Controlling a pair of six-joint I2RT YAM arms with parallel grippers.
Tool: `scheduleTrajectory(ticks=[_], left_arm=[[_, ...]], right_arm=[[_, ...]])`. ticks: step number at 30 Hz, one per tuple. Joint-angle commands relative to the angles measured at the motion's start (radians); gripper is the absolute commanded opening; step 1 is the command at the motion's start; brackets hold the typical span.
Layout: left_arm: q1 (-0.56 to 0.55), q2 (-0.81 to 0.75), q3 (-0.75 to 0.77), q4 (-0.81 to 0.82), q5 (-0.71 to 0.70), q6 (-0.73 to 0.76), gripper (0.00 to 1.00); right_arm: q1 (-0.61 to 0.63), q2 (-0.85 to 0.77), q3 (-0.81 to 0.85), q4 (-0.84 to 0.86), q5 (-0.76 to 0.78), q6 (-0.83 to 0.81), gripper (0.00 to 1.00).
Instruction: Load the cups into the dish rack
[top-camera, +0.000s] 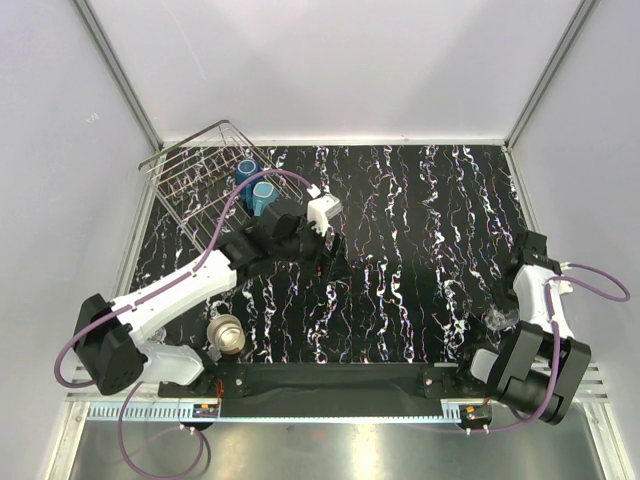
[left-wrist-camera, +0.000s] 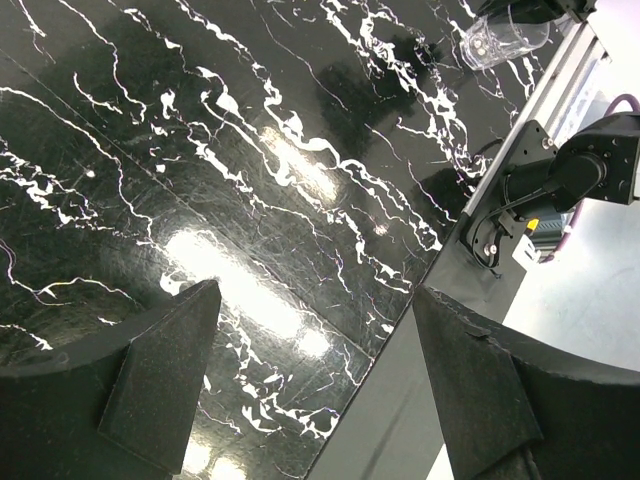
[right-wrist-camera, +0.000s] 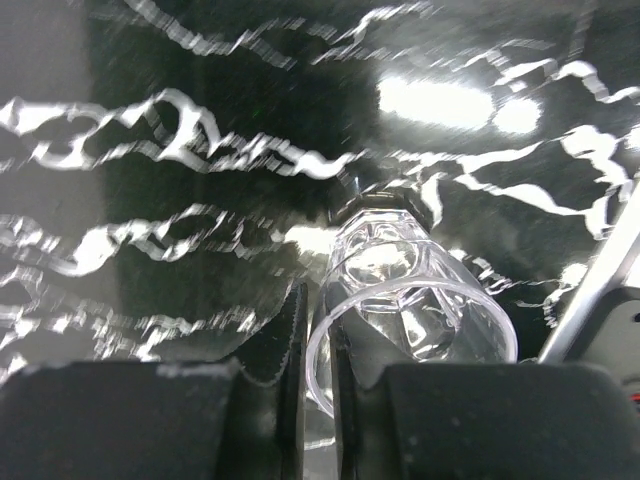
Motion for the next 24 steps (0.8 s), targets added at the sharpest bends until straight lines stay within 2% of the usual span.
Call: scheduleTrajectory(ticks=[1, 5, 8, 11, 12, 15, 20, 23, 24], left_arm=[[0.006, 0.014, 0.002, 0.052, 0.012, 0.006, 0.84], [0.015, 0.009, -0.015, 0.093, 0.046, 0.002, 0.85], [0.016, -0.006, -0.04, 0.133, 0.087, -0.006, 0.86], [0.019, -0.016, -0.058, 0.215, 0.149, -0.031, 0.88], [0.019, -0.017, -0.063, 0.234, 0.164, -0.055, 0.99], [0.022, -0.028, -0.063, 0.285, 0.187, -0.128, 0.99], [0.029, -0.057, -0.054, 0.373, 0.183, -0.251, 0.99], [0.03, -0.062, -0.06, 0.471, 0.184, -0.386, 0.99], [0.03, -0.06, -0.064, 0.504, 0.187, -0.464, 0.99]], right_arm=[[-0.001, -0.047, 0.036, 0.029, -0.109, -0.068, 0.0], [-0.001, -0.102, 0.108, 0.024, -0.241, -0.162, 0.0], [-0.001, -0.141, 0.156, 0.059, -0.443, -0.243, 0.0], [-0.001, -0.168, 0.157, 0.151, -0.725, -0.283, 0.0], [-0.001, -0.171, 0.154, 0.208, -0.873, -0.279, 0.0], [0.002, -0.19, 0.134, 0.32, -1.078, -0.224, 0.0], [0.019, -0.251, 0.168, 0.4, -1.178, -0.17, 0.0], [0.022, -0.283, 0.163, 0.515, -1.24, -0.086, 0.0], [0.025, -0.299, 0.154, 0.62, -1.27, -0.013, 0.0]])
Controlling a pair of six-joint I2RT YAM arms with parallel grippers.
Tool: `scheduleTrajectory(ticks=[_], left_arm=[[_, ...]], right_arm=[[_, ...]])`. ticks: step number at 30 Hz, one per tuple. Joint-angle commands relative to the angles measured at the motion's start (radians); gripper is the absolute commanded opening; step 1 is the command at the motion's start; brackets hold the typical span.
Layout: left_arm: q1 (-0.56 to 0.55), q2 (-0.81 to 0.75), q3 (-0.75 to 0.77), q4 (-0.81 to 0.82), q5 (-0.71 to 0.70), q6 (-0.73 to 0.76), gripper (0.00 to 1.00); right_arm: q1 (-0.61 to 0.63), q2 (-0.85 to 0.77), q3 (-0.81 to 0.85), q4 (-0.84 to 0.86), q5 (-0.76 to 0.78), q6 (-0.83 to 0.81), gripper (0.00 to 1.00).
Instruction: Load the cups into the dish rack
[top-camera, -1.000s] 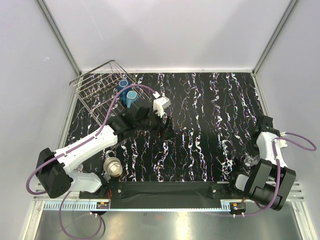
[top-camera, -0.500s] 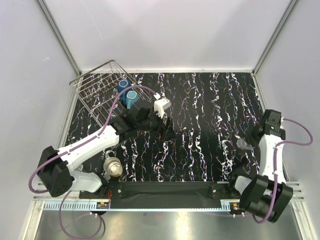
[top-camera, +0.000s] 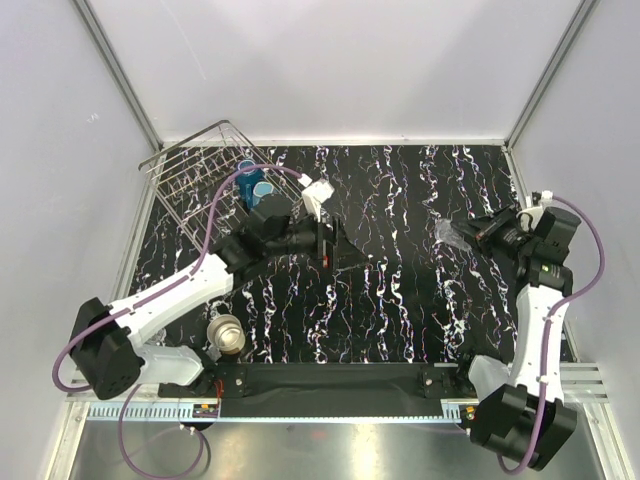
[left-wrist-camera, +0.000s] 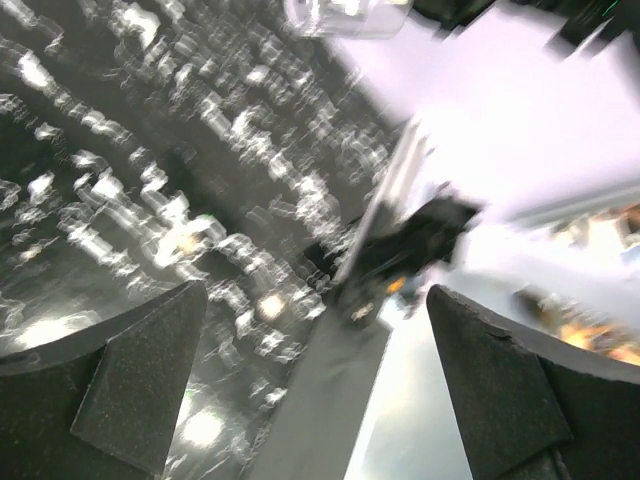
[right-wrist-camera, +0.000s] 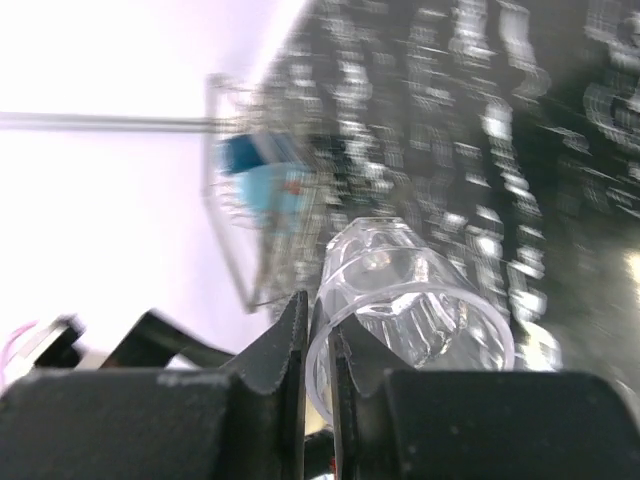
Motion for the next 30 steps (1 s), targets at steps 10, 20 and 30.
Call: scheduleTrajectory(ticks=[10, 20, 30], left_arm=[[-0.007, -0.049, -0.027, 0.479, -0.066, -0.474, 0.99], [-0.039, -0.257, -0.15, 0.521, -0.39, -0.46, 0.99], [-0.071, -0.281, -0.196, 0.58, -0.51, -0.447, 0.99]], right_arm=[[0.147, -0.06, -0.01, 0.681, -0.18, 0.453, 0.0], [0.461, 0.075, 0.117, 0.912, -0.048, 0.546, 0.0], [0.63, 0.173, 0.098, 1.128, 0.027, 0.623, 0.0]])
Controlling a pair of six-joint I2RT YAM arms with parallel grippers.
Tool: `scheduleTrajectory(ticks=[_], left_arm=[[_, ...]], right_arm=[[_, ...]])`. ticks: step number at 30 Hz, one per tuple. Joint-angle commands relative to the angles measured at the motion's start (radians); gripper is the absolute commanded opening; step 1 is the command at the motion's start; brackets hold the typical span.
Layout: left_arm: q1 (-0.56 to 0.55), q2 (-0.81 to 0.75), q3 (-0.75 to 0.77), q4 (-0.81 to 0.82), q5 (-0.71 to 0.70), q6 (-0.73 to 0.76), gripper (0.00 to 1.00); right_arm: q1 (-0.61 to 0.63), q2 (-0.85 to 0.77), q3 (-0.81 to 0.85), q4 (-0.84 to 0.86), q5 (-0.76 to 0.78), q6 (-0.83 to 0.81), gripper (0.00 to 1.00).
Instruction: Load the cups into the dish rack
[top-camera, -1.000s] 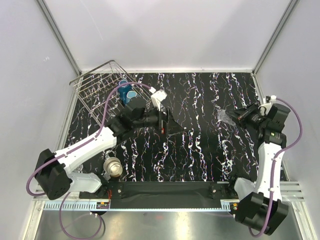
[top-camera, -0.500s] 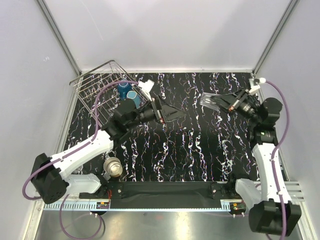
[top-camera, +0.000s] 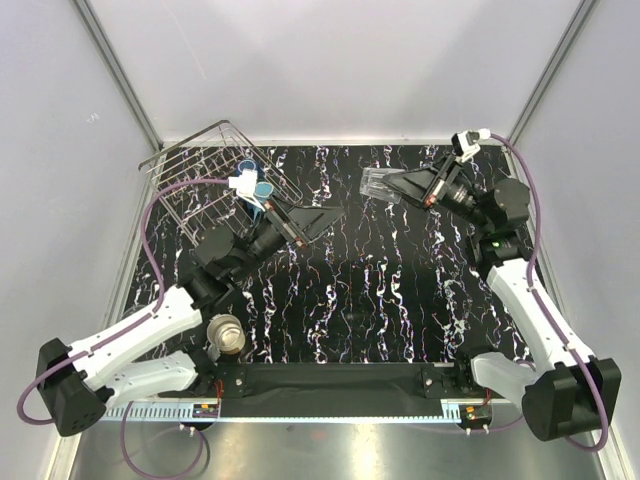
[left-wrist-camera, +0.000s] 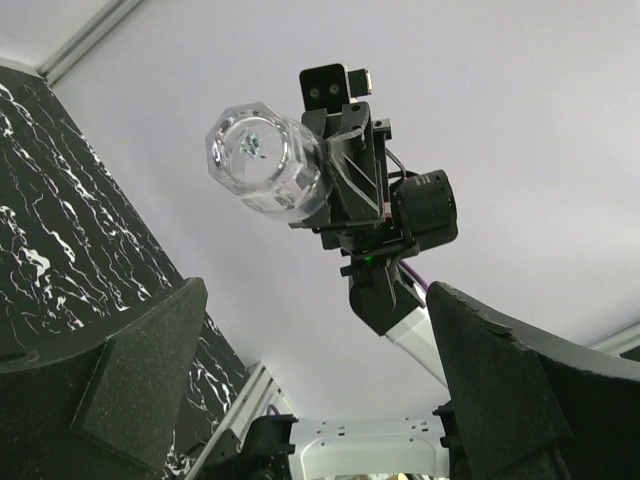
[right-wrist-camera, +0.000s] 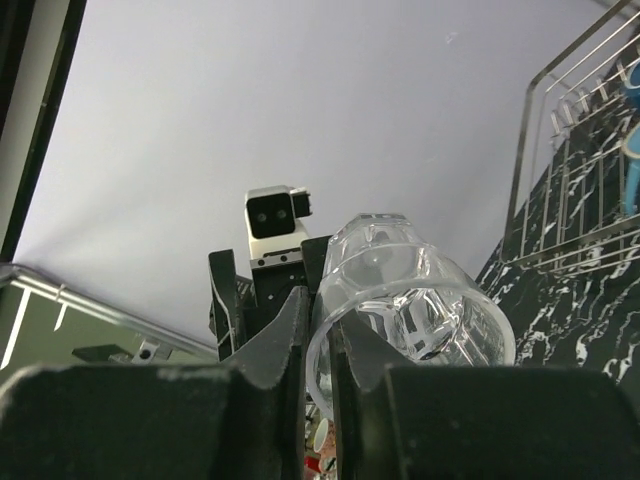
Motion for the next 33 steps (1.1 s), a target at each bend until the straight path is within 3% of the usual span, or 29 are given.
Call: scheduleTrajectory(ticks=[1, 9, 16, 24, 33], left_arm=[[-0.016, 0.02, 0.0, 0.095, -0.072, 0.018, 0.99], [-0.035, 0.053, 0.015, 0.13, -0.126, 0.12, 0.99], [-0.044, 0.073, -0.014, 0.291, -0.136, 0.164, 0.99], [-0.044, 0.124, 0.018, 0.356, -0.112, 0.181, 0.99], [-0.044, 0.124, 0.008, 0.4, -0.109, 0.192, 0.83]], right_arm=[[0.06, 0.02, -0.005, 0.168, 0.048, 0.044, 0.0], [0.145, 0.024, -0.016, 0.248, 0.087, 0.075, 0.0], [0.177, 0.037, -0.014, 0.275, 0.095, 0.103, 0.0], [0.232, 0.072, -0.005, 0.317, 0.117, 0.112, 0.0], [0.244, 0.061, -0.011, 0.298, 0.13, 0.1, 0.0]])
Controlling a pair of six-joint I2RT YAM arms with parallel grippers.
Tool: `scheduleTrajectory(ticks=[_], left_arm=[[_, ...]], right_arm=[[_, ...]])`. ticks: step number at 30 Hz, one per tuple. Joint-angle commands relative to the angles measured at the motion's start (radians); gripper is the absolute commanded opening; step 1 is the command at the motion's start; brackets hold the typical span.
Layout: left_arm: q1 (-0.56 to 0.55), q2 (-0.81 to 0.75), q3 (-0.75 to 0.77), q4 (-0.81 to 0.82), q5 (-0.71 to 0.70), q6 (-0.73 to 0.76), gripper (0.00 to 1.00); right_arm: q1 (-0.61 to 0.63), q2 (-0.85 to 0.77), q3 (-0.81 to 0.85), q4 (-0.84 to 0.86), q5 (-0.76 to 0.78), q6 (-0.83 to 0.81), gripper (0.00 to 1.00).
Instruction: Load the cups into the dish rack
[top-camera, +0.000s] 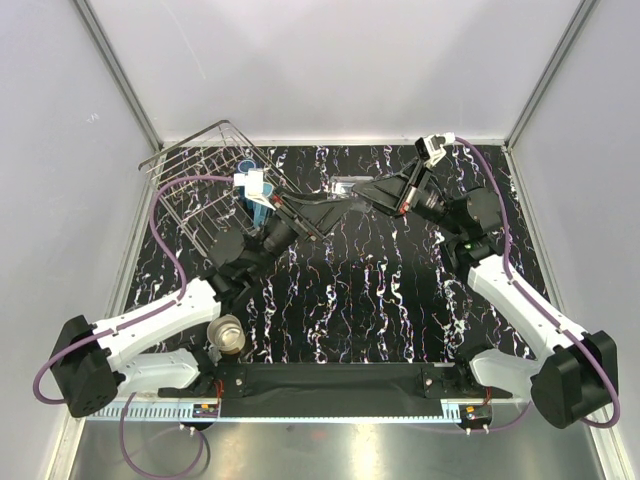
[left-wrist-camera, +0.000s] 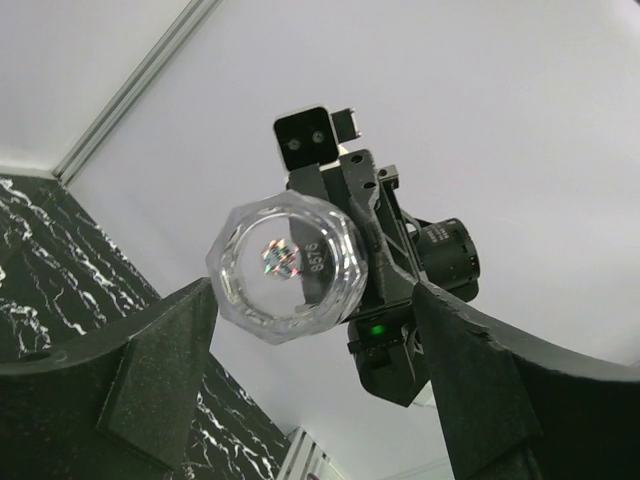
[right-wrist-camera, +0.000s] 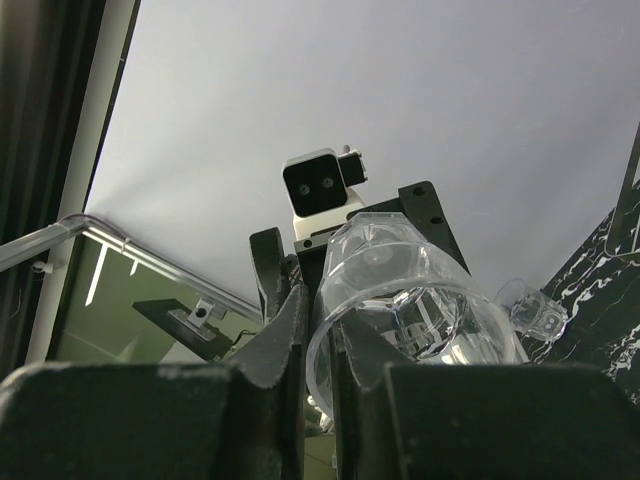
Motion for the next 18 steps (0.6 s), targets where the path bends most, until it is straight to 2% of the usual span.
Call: scheduleTrajectory(ticks=[1, 6, 10, 15, 18], left_arm=[[-0.006, -0.011, 0.013, 0.13, -0.028, 0.03, 0.83], [-0.006, -0.011, -0.001, 0.176, -0.033, 0.011, 0.92], [-0.006, -0.012, -0.004, 0.191, -0.05, 0.004, 0.91], [-0.006, -0.002, -0.027, 0.265, -0.088, -0.035, 0.84], [-0.006, 0.009, -0.009, 0.253, -0.07, -0.036, 0.72]], right_arm=[[0.017, -0.015, 0.012, 0.059, 0.026, -0.006, 0.0], [0.03, -0.029, -0.006, 0.059, 0.043, -0.007, 0.0], [0.044, -0.037, -0.018, 0.065, 0.054, -0.007, 0.0], [0.053, -0.04, -0.04, 0.074, 0.063, -0.004, 0.0], [0.06, -0.041, -0.043, 0.081, 0.069, -0.004, 0.0]])
